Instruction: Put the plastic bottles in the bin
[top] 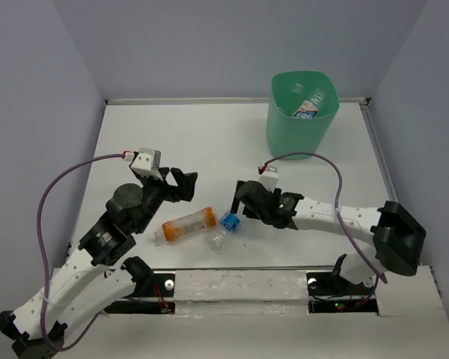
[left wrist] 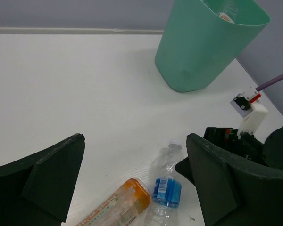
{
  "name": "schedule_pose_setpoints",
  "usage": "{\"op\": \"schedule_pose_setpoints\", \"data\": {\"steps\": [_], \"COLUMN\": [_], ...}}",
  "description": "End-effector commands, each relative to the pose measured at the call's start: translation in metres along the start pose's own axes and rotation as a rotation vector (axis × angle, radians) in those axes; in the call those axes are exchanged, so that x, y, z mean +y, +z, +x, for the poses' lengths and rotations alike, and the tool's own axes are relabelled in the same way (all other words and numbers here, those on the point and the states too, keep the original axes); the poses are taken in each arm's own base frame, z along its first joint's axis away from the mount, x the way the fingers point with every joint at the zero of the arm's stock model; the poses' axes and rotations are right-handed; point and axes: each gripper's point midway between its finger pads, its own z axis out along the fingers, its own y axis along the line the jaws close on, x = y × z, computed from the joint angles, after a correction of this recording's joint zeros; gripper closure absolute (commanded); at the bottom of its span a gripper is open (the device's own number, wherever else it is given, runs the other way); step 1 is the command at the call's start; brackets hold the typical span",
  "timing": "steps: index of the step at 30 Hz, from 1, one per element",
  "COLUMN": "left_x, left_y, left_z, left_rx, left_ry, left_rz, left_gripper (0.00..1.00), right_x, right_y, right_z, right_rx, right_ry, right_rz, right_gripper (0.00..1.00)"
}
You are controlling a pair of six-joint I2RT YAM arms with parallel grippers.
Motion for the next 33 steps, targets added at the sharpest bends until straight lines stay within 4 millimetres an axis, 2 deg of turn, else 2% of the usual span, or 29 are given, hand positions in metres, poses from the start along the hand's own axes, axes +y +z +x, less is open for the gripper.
{"op": "schedule_pose_setpoints", "data": {"steps": [1,3,6,8,9,13,17,20,22,25,27,28,31,33], "left_x": [-0.004,-0.005,-0.005,-0.005,-0.006,-0.007,-0.003,0.008,0.012,0.016,0.018,0.020,0.022,0.026], "left_y": [0.000,0.000,0.000,-0.002,-0.003,-0.019,-0.040,-0.058,-0.064,-0.067,-0.063,-0.061,-0.063,-0.067], "left_z": [-0.007,-0.007,-0.007,-0.010,-0.012,-0.033,-0.059,-0.076,-0.080,-0.081,-0.079,-0.078,-0.080,-0.083], "left_rx": [-0.030,-0.029,-0.030,-0.040,-0.050,-0.149,-0.279,-0.383,-0.415,-0.425,-0.409,-0.401,-0.410,-0.433], "left_ry": [-0.016,-0.016,-0.016,-0.018,-0.024,-0.061,-0.110,-0.156,-0.170,-0.182,-0.180,-0.178,-0.189,-0.200], "left_rz": [0.024,0.029,0.031,0.032,0.034,0.069,0.086,0.068,0.058,0.044,0.023,0.009,0.001,-0.010], "left_gripper": [0.01,0.01,0.01,0.01,0.01,0.01,0.01,0.01,0.01,0.01,0.01,0.01,0.01,0.01], "right_x": [0.011,0.014,0.000,-0.007,-0.014,-0.026,-0.032,-0.036,-0.038,-0.046,-0.049,-0.051,-0.054,-0.054], "right_y": [0.019,0.026,0.041,0.044,0.045,0.042,0.041,0.048,0.052,0.055,0.050,0.043,0.027,0.007], "right_z": [0.011,0.016,0.036,0.039,0.043,0.031,0.019,0.021,0.027,0.028,0.022,0.012,-0.007,-0.032], "right_rx": [0.030,0.041,0.069,0.063,0.061,-0.010,-0.050,-0.031,-0.015,-0.021,-0.047,-0.078,-0.137,-0.198], "right_ry": [0.092,0.099,0.096,0.108,0.114,0.114,0.102,0.088,0.078,0.082,0.086,0.089,0.095,0.086], "right_rz": [0.024,0.019,0.082,0.104,0.123,0.149,0.160,0.172,0.179,0.198,0.197,0.193,0.195,0.183], "right_gripper": [0.00,0.00,0.03,0.09,0.15,0.25,0.24,0.17,0.18,0.37,0.47,0.50,0.51,0.57]}}
